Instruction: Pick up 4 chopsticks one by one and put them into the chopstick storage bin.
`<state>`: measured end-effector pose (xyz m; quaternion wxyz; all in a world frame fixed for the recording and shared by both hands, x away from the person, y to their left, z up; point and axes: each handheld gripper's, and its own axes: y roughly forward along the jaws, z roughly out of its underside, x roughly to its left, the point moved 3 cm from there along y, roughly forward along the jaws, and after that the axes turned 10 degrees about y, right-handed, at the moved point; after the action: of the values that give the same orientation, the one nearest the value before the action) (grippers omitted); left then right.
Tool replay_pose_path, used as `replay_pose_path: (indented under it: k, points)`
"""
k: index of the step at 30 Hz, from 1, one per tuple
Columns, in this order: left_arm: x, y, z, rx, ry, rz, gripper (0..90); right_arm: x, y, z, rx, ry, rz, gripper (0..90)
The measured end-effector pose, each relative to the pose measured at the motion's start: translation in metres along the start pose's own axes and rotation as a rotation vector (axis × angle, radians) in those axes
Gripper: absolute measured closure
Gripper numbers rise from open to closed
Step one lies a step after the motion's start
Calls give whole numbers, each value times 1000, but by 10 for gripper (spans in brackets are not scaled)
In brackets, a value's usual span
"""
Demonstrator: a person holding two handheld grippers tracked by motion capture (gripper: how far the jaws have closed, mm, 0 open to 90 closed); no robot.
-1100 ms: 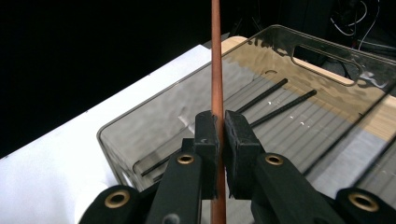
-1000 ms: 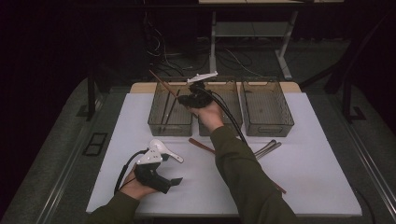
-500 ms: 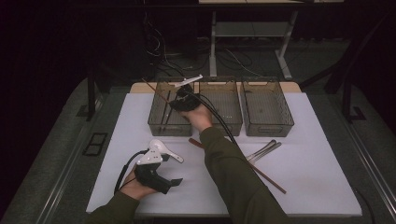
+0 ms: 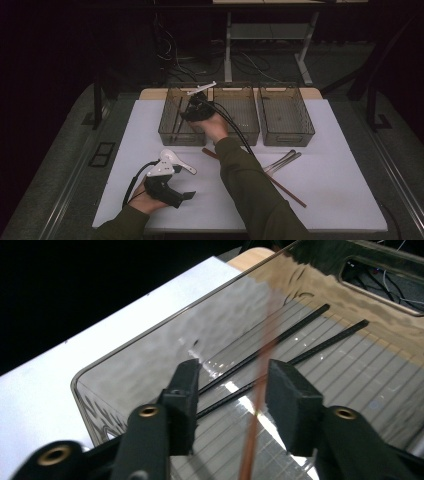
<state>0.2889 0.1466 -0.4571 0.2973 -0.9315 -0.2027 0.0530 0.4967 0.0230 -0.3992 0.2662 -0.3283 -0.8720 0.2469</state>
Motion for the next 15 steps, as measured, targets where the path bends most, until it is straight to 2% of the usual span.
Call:
replay_pose_path:
  k: [5,11,15]
  points:
    - [0,0,0,-3,-3,-1,0,-5,-10,-2,-9,15,3,465]
    - [0,0,0,-2,-9,-1,0,-13,-32,1,-19,16,-9,431]
    - [2,-2,0,-10,-9,-5,0,-19,-51,7,-27,-5,-15,424]
